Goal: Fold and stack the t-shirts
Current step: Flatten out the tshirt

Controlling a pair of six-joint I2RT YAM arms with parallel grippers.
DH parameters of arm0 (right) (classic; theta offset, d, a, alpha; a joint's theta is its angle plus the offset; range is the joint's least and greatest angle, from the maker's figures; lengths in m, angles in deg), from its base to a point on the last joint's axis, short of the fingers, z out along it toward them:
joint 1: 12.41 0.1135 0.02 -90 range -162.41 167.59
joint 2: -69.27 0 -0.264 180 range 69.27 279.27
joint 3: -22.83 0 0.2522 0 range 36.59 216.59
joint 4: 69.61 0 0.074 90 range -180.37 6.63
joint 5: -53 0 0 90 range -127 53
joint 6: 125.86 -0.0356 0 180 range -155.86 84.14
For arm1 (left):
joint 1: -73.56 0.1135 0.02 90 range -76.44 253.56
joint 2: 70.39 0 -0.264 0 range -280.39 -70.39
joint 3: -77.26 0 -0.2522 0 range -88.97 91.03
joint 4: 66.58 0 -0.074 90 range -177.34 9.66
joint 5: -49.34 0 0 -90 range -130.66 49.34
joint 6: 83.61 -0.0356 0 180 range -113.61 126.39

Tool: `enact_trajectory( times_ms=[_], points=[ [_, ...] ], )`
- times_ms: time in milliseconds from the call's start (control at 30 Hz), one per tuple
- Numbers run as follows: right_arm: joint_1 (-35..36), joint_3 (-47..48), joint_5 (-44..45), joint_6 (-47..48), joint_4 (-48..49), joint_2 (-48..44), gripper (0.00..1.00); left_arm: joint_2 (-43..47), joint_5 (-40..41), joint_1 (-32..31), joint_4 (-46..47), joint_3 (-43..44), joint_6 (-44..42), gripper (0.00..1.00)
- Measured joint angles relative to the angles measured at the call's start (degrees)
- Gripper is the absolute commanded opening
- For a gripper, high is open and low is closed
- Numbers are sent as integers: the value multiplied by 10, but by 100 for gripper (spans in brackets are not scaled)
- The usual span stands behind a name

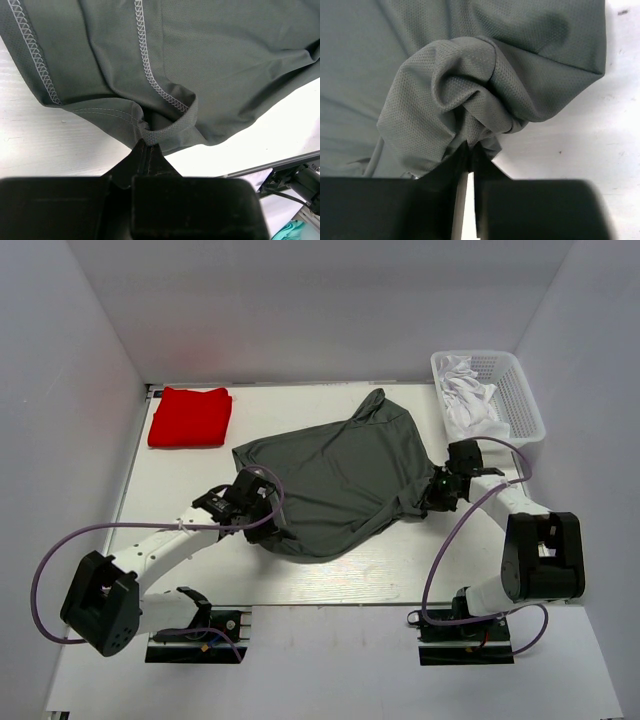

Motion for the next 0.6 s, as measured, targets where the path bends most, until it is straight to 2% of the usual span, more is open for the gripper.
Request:
enact_trajectory(
  times_ms=[67, 233, 400, 600],
  points=[
    [-1, 0, -3, 1, 0, -1, 0, 0, 5, 0, -7, 8, -1, 0],
    [-1, 0, 11, 2, -21, -31, 0, 1, 15, 0, -10, 24, -9, 0],
    [-2, 21, 35, 3, -81, -73, 0, 3, 30, 0, -24, 45, -18, 0],
    [-4, 88, 44, 2, -123, -141, 0, 29, 84, 0, -52, 140, -45, 0]
  ],
)
